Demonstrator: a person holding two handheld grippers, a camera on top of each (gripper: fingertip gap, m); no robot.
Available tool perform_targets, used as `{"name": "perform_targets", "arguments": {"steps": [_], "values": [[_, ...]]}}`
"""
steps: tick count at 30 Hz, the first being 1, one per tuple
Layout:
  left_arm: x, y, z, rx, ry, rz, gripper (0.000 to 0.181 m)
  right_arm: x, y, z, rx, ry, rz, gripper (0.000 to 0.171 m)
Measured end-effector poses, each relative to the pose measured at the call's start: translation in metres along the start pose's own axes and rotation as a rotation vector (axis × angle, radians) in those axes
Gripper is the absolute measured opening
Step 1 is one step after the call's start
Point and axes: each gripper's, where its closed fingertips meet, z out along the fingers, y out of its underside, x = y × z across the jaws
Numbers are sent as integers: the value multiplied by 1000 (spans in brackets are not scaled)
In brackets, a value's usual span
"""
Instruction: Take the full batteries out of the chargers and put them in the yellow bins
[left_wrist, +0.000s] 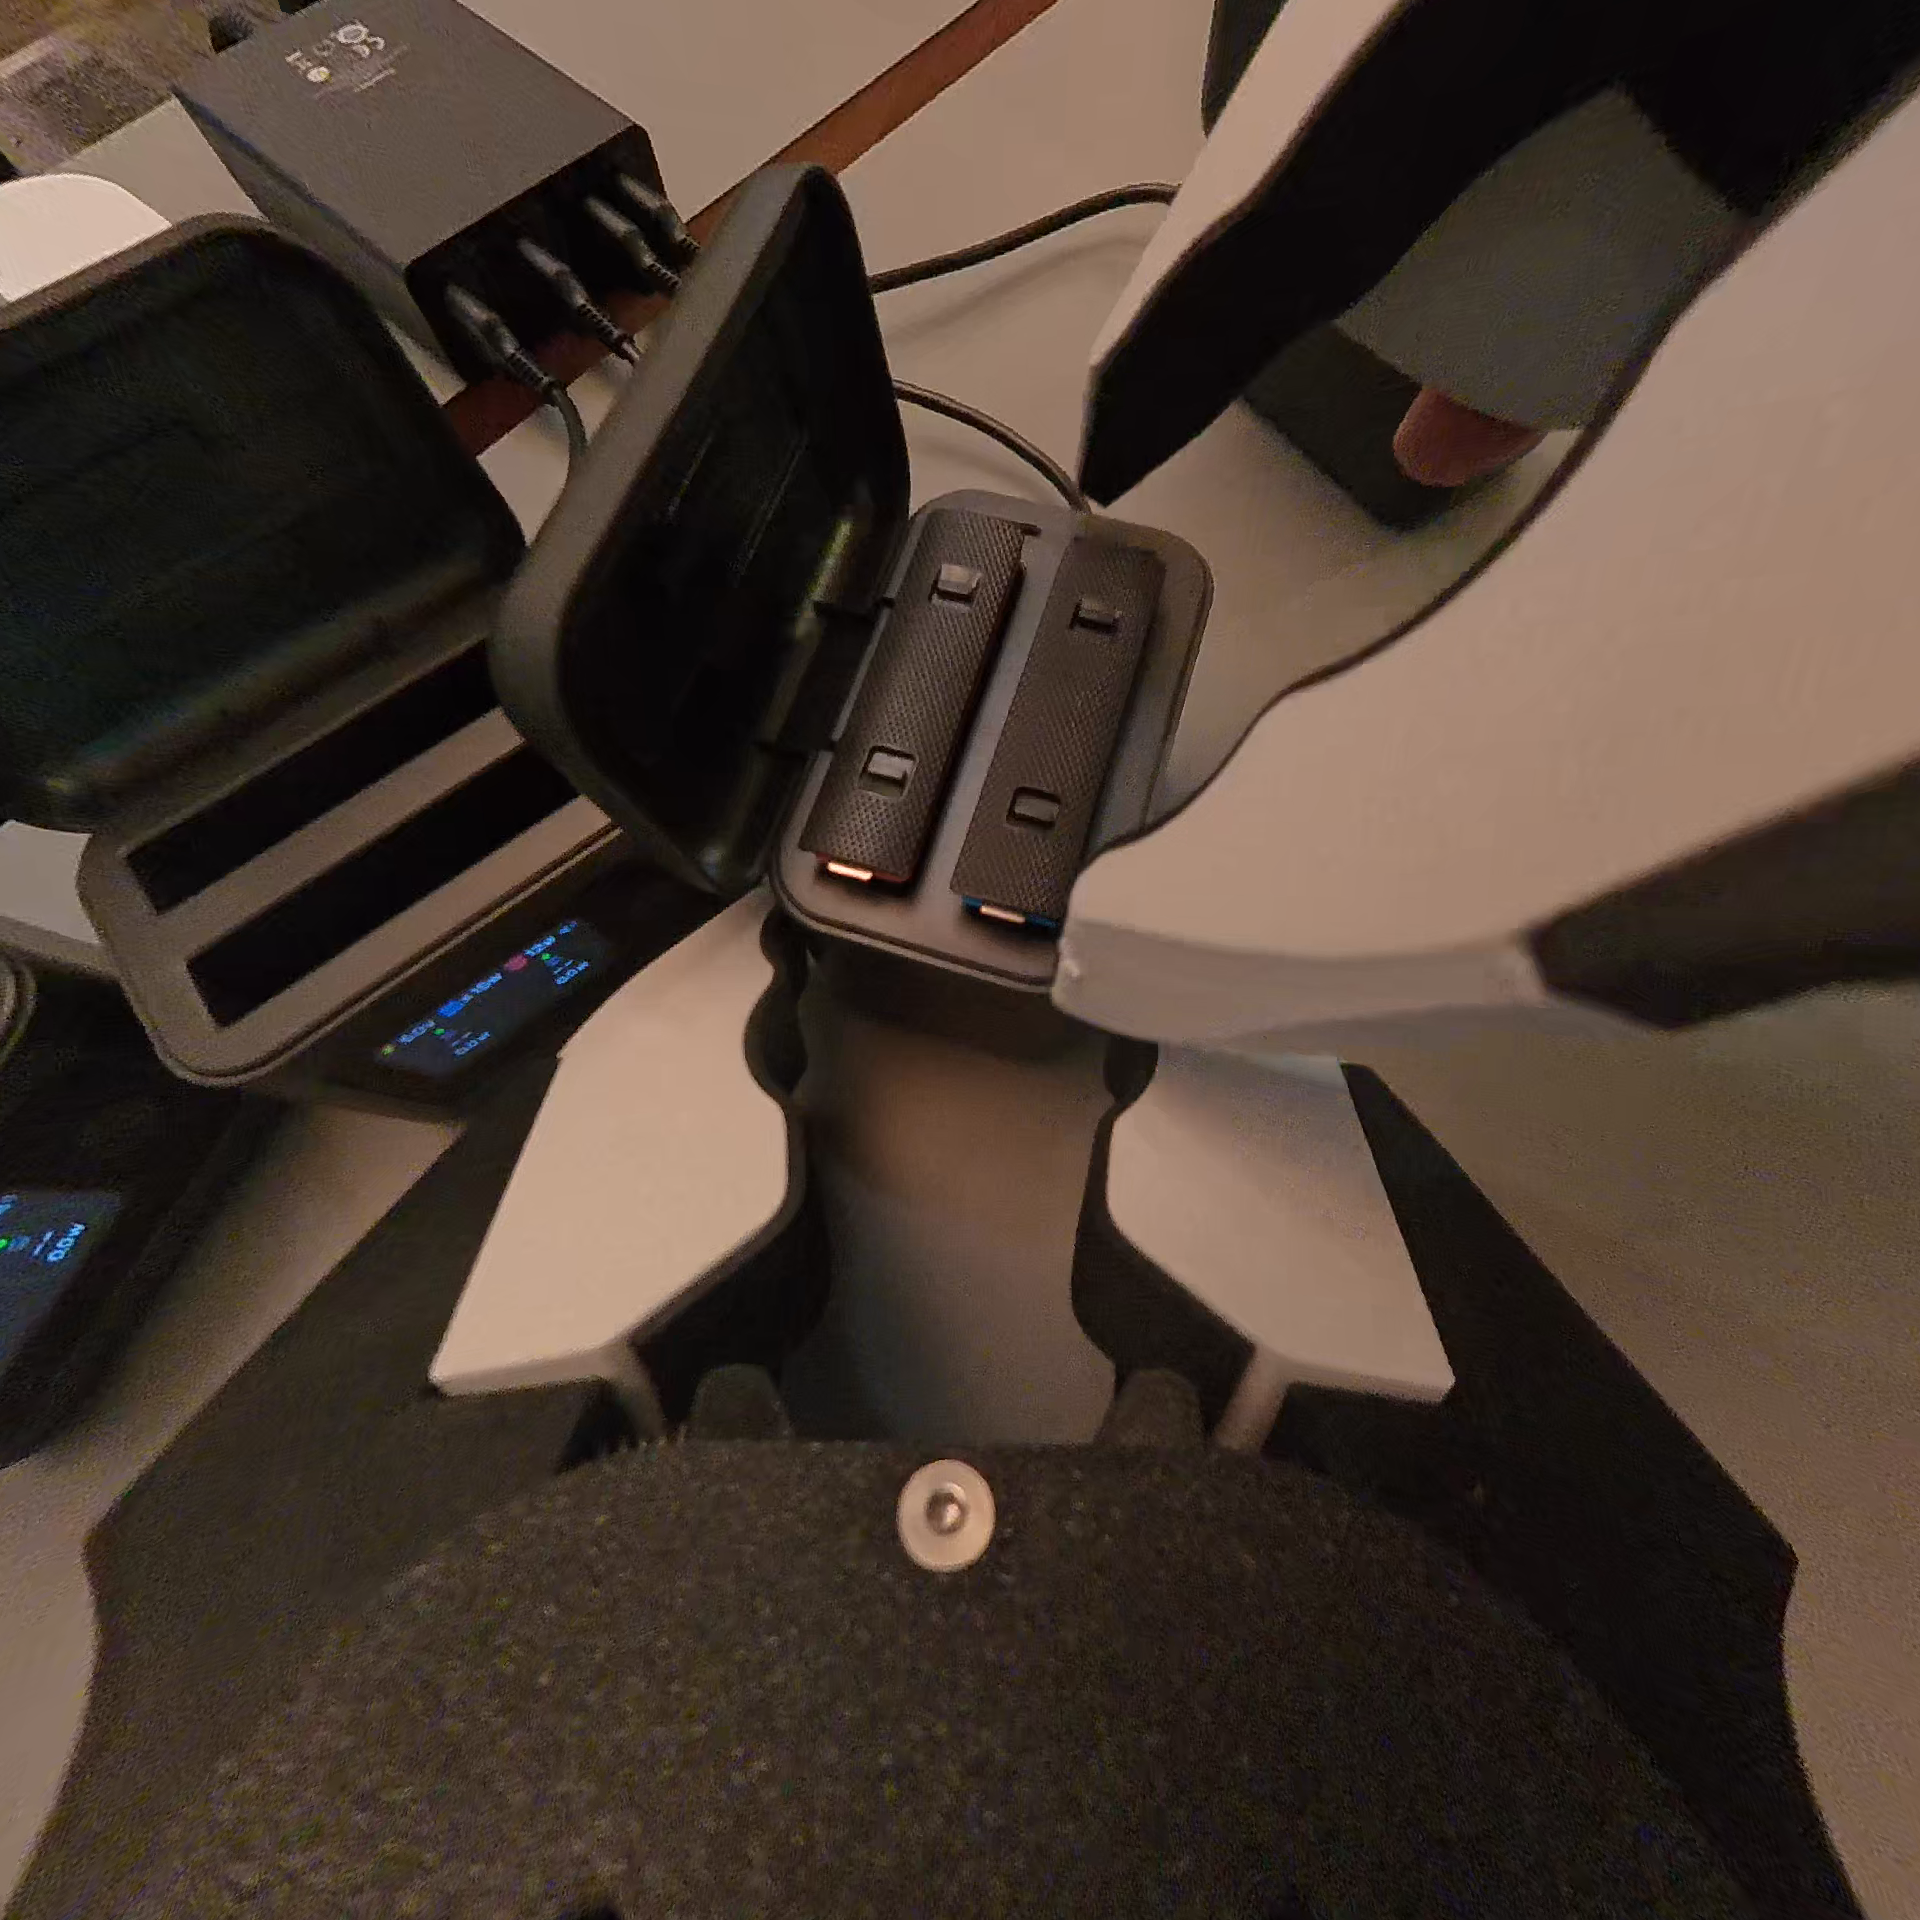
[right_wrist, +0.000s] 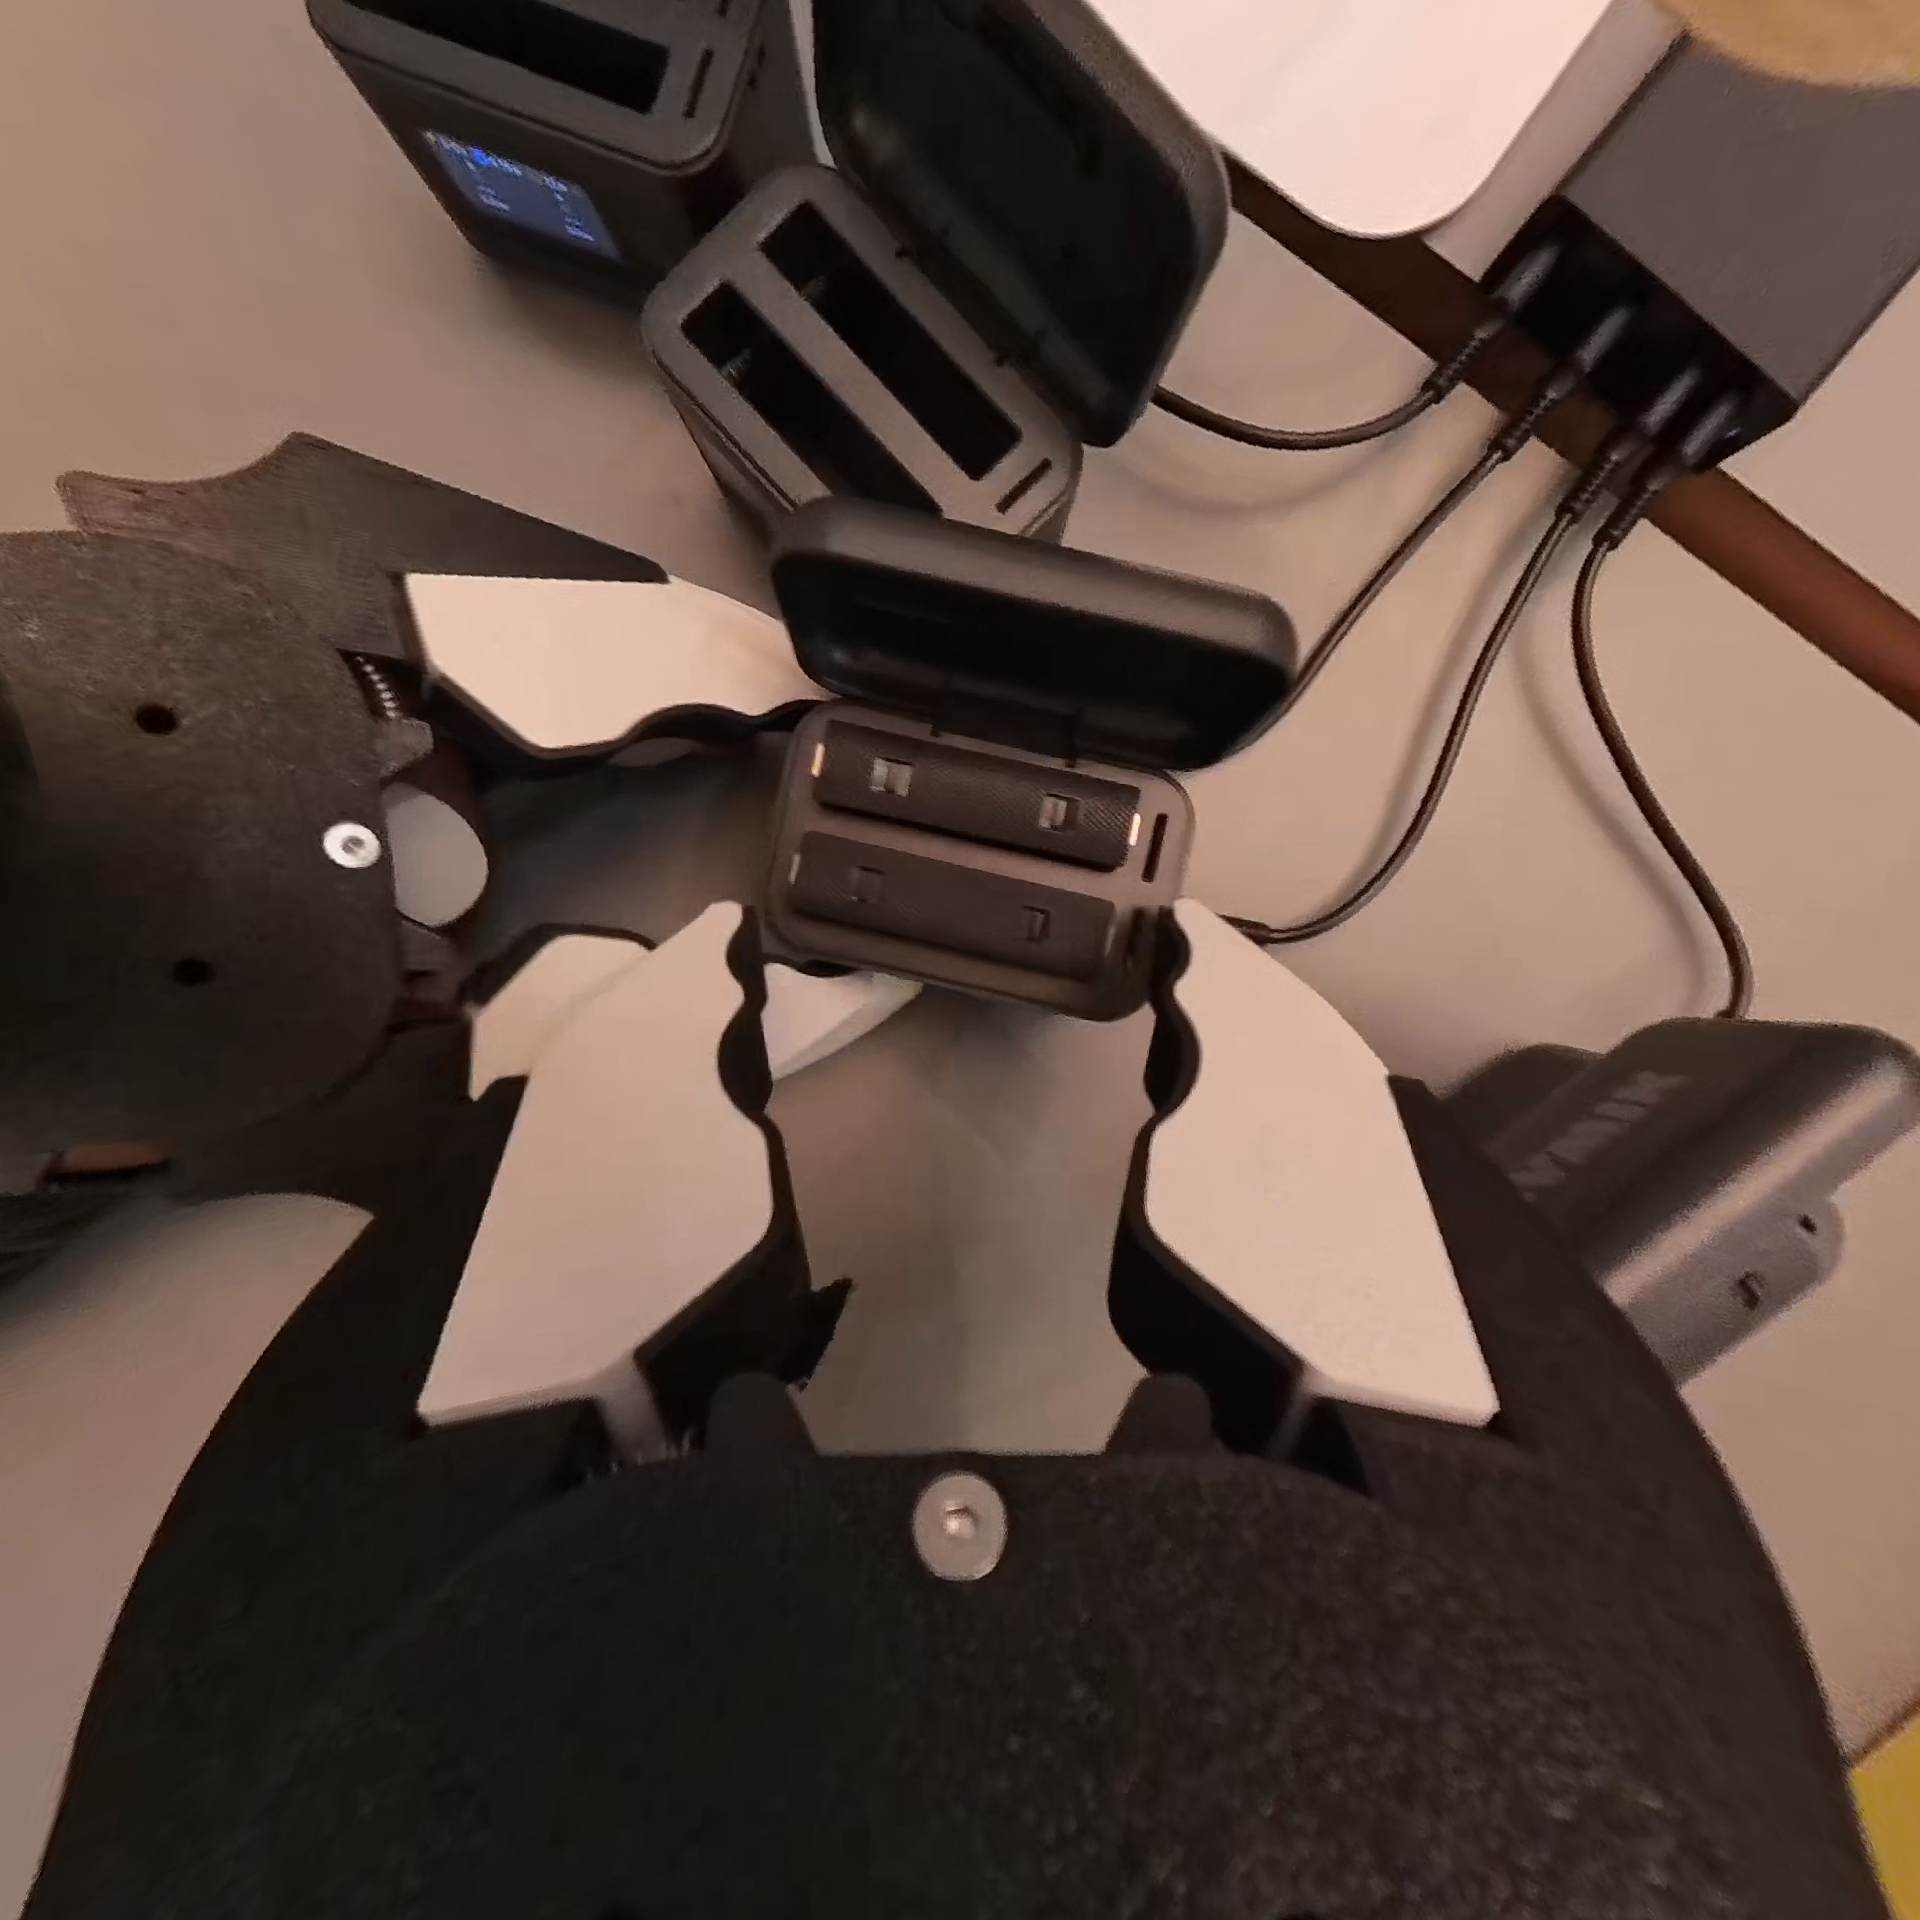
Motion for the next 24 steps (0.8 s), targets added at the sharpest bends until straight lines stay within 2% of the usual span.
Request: {"name": "perform_targets", "arguments": {"steps": [10, 24], "values": [[1, 1, -1, 18, -10, -5, 57, 0, -3, 4, 26, 25, 104, 59], [0, 1, -1, 26, -14, -8, 57, 0, -4, 2, 131, 41, 82, 58]]}}
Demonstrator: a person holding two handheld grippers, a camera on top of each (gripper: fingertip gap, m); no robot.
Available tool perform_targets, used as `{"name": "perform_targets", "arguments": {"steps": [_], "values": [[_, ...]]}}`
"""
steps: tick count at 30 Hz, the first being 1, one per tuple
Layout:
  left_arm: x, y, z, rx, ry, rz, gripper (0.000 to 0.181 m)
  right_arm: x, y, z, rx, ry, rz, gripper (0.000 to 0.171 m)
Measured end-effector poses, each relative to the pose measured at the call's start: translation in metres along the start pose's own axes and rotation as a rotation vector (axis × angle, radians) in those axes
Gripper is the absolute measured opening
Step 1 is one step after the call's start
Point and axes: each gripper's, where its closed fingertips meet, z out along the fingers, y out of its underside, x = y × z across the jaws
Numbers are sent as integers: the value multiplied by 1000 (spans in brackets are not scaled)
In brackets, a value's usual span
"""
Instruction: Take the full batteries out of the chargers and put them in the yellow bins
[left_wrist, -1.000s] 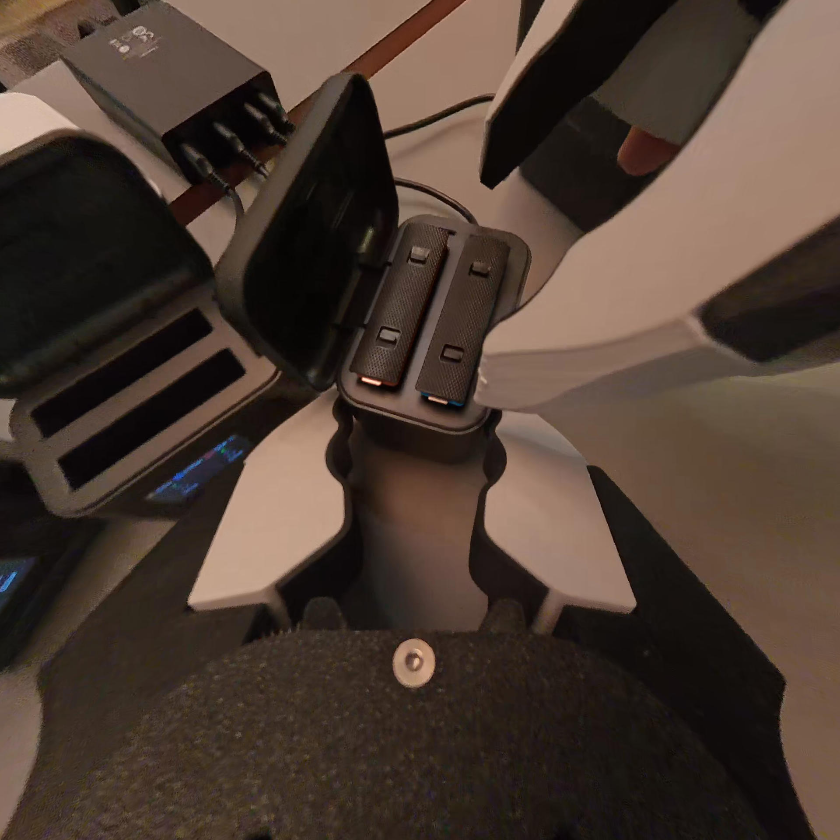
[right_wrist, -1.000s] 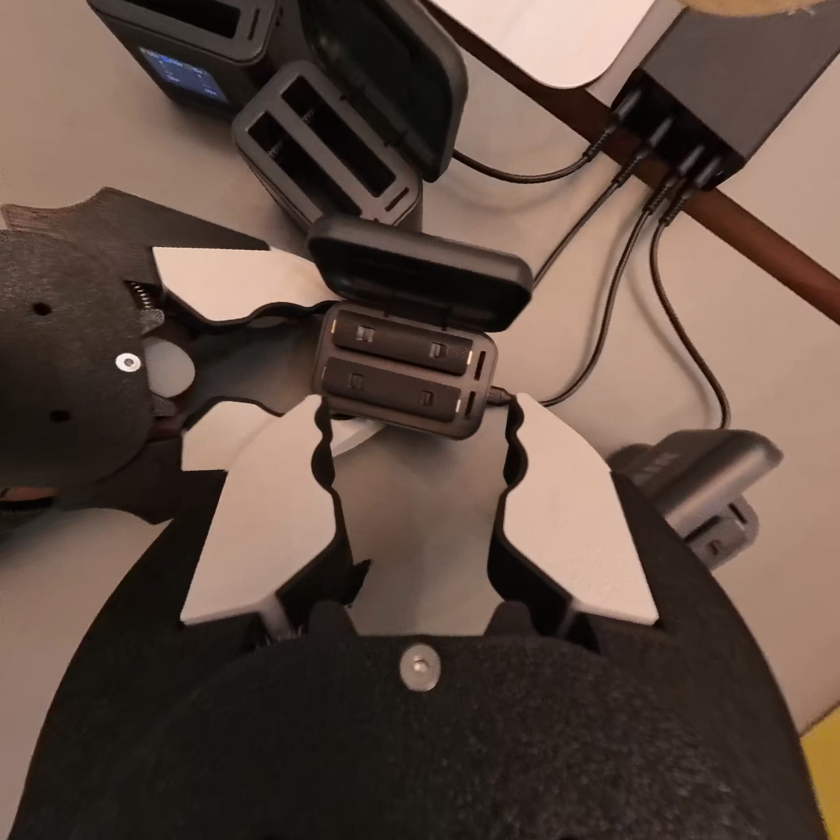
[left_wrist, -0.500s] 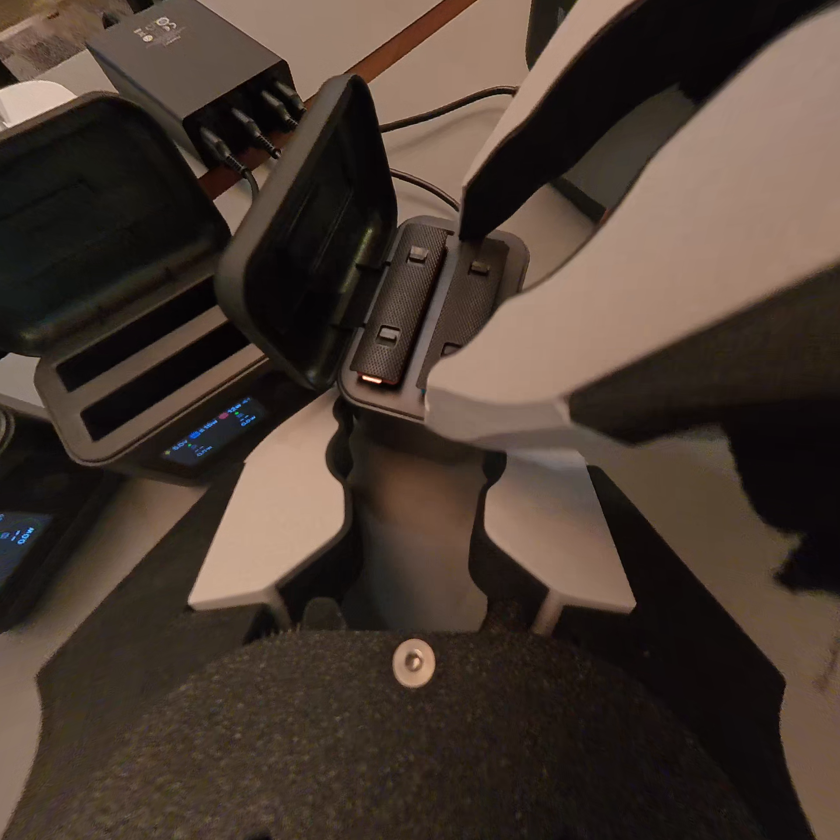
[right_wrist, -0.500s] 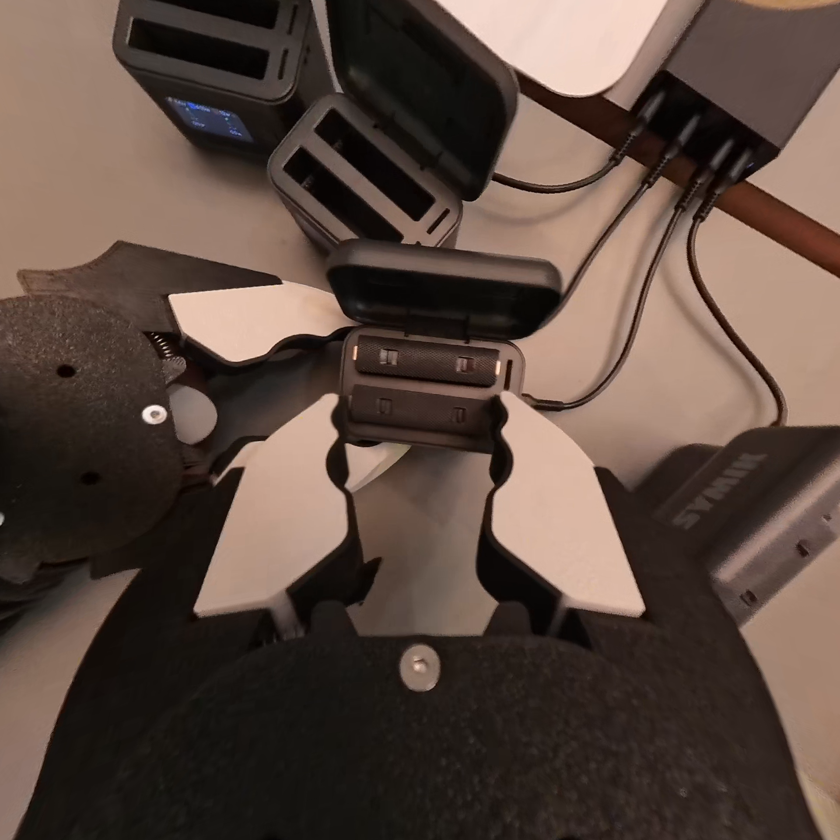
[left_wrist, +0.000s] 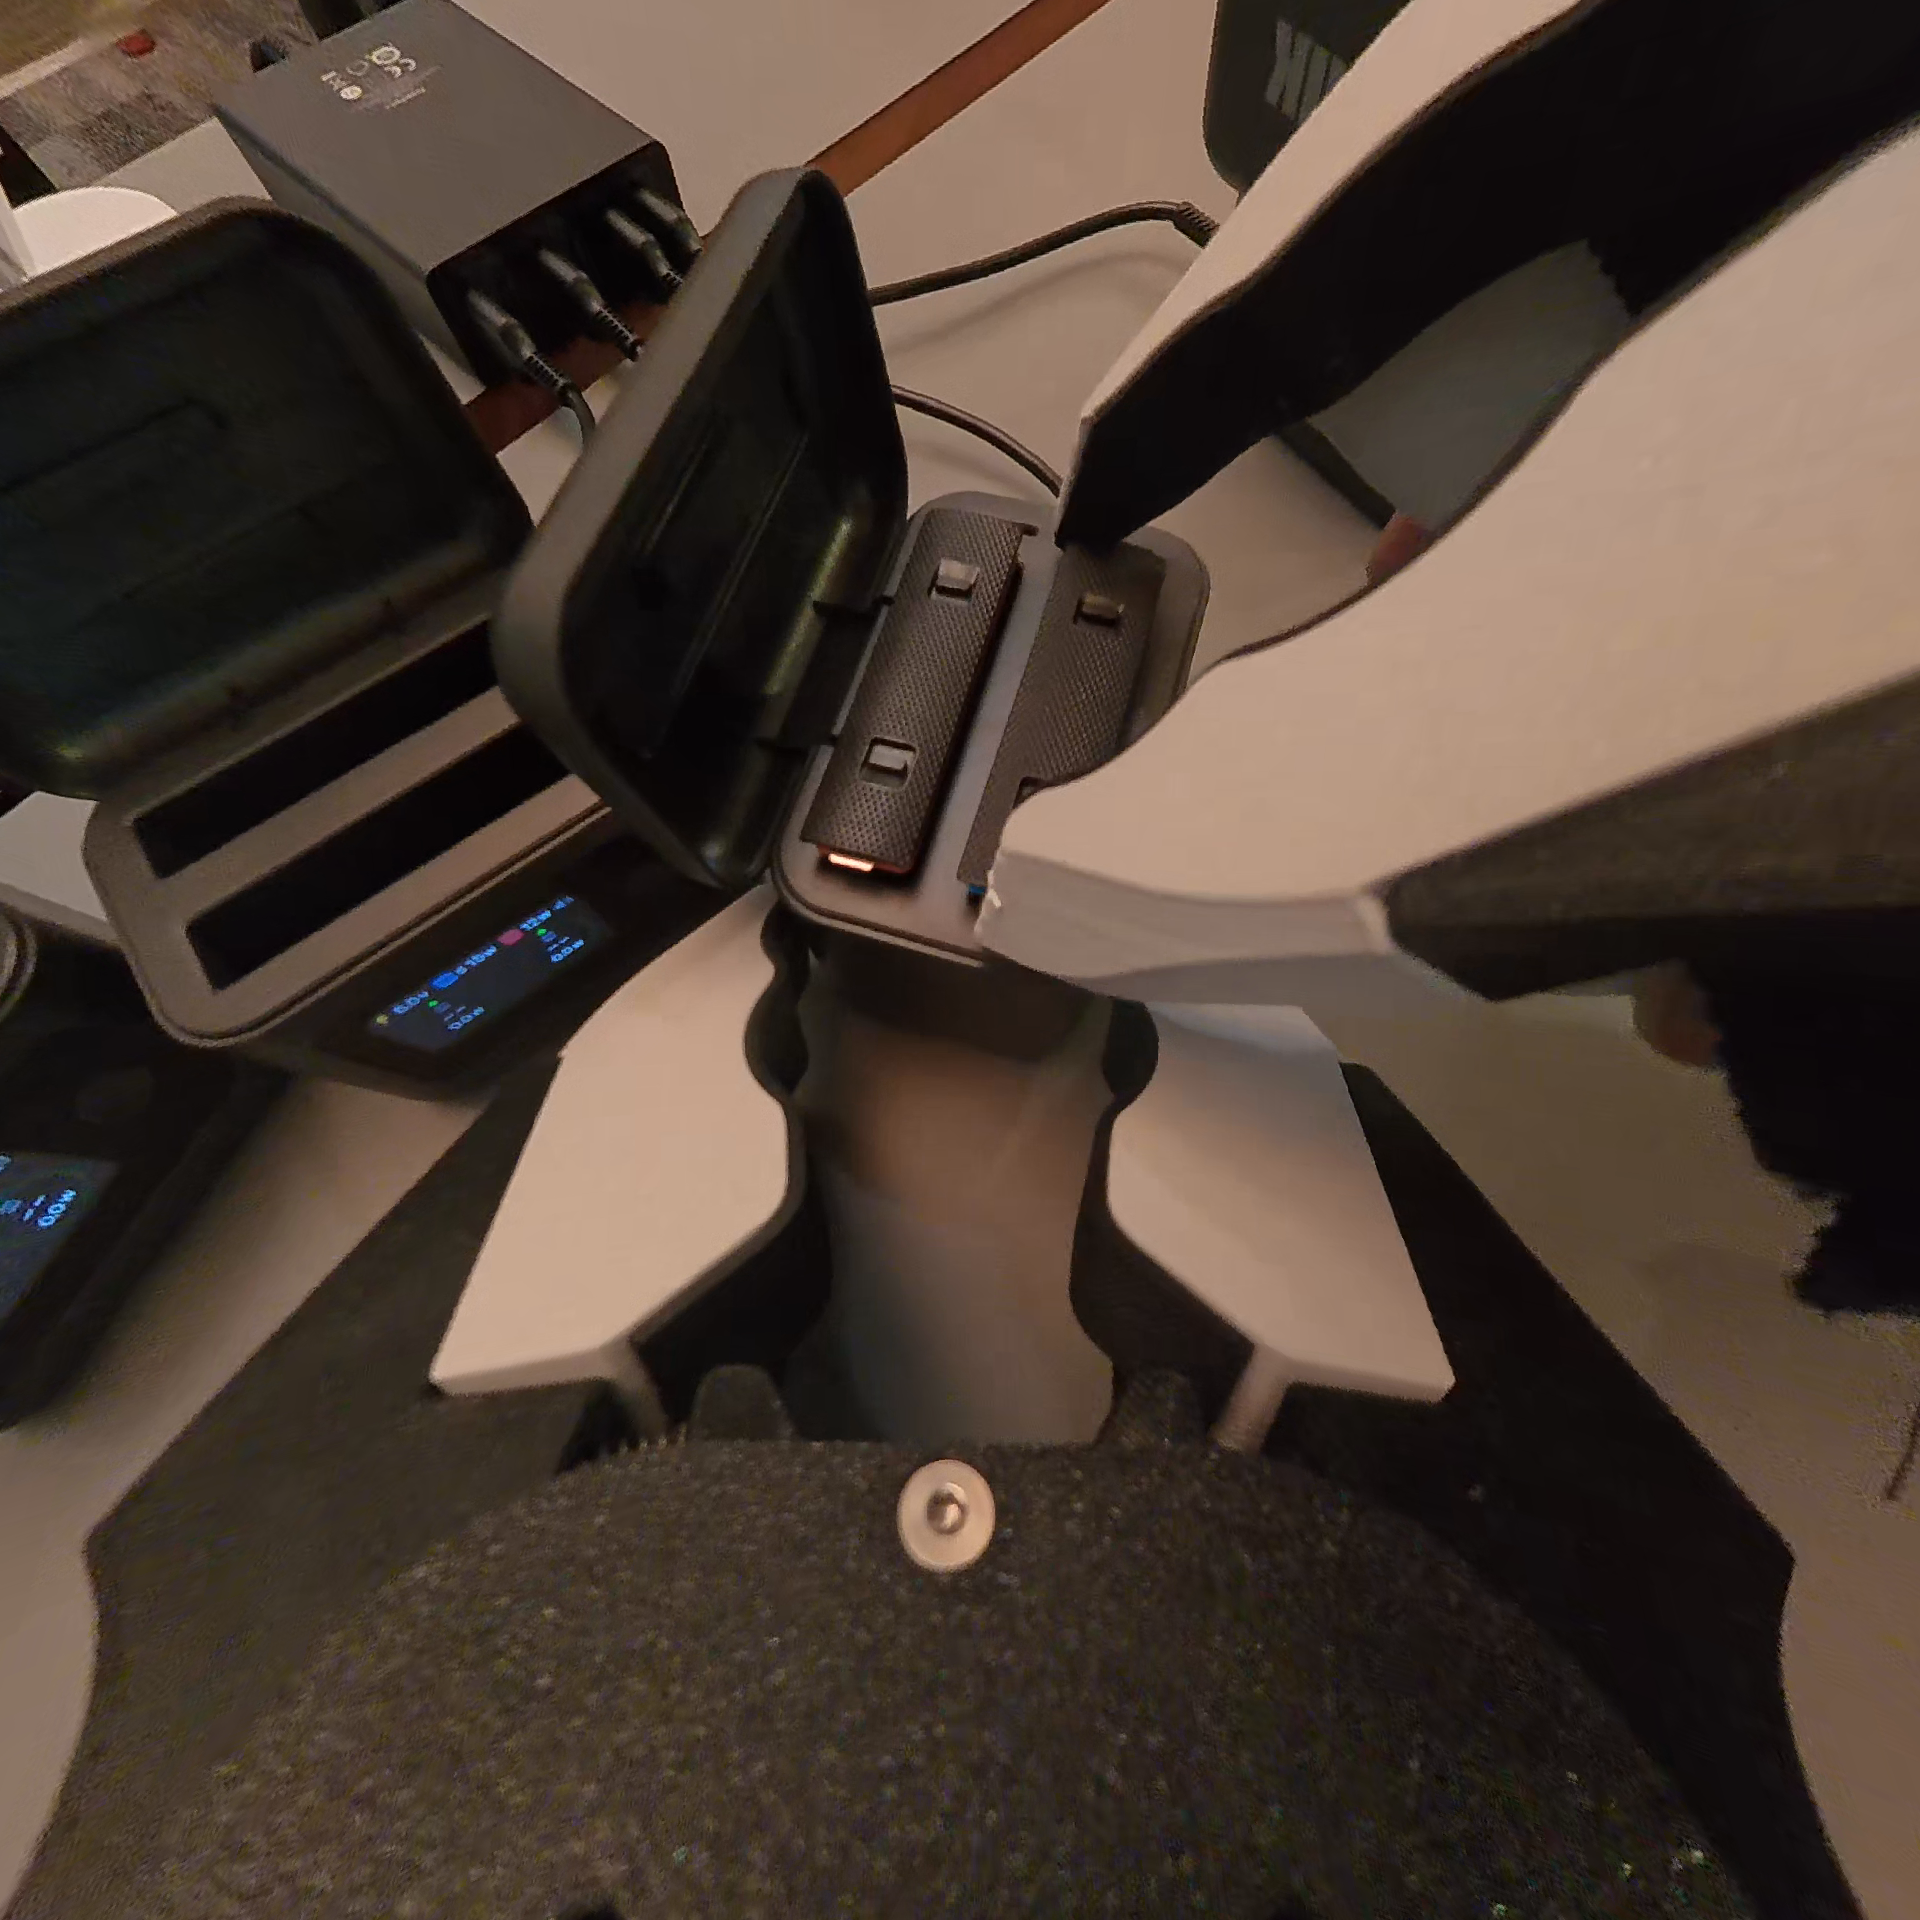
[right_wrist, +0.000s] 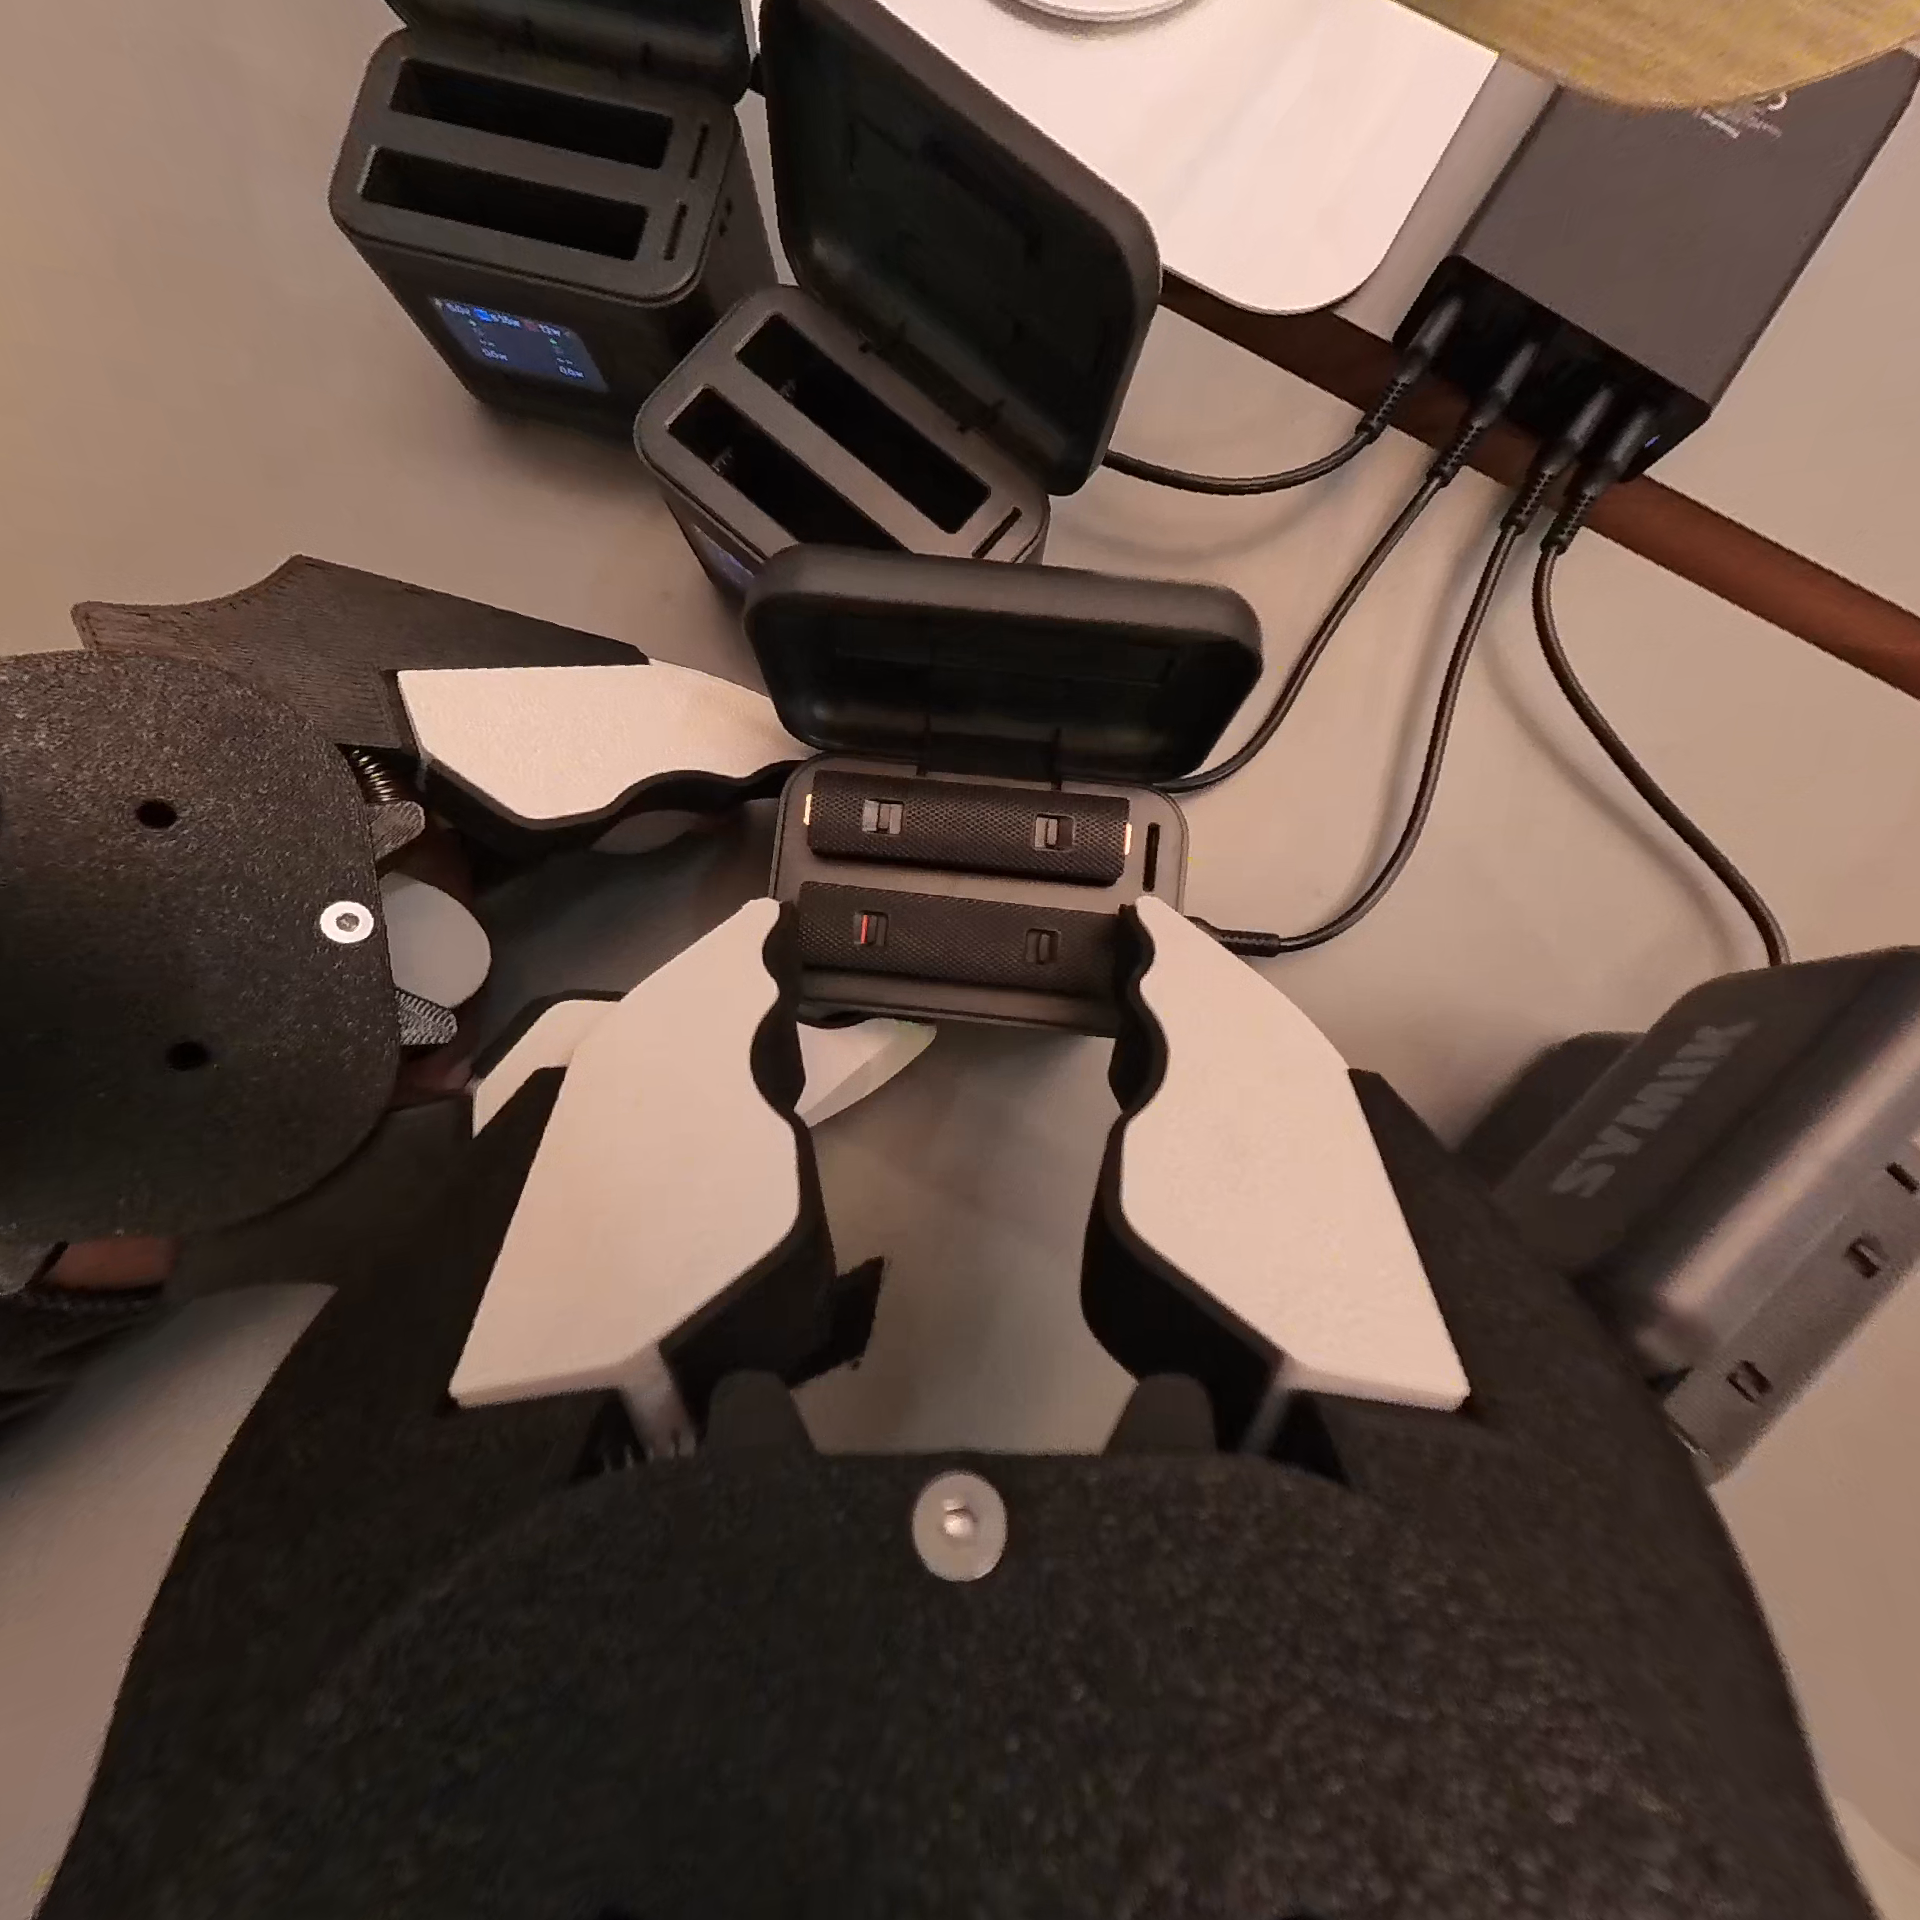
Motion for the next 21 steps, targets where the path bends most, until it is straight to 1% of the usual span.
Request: {"name": "perform_targets", "arguments": {"steps": [4, 6, 8, 14, 17, 19, 21], "values": [[0, 0, 0, 6, 5, -11, 57, 0, -4, -2, 24, -11, 4, 57], [-2, 1, 0, -2, 0, -17, 57, 2, -21, -17, 102, -29, 35, 57], [-2, 1, 0, -1, 1, -17, 57, 3, -35, -34, 139, -25, 2, 57], [-1, 1, -1, 2, 13, -18, 57, 11, -51, -76, 234, -78, 28, 58], [-1, 1, -3, 5, 15, -21, 57, 43, -49, -107, 291, -32, 48, 58], [-2, 1, -3, 7, 22, -32, 57, 84, -44, -134, 330, 33, 92, 58], [-2, 1, -3, 8, 26, -36, 57, 137, -32, -162, 356, 125, 155, 58]]}}
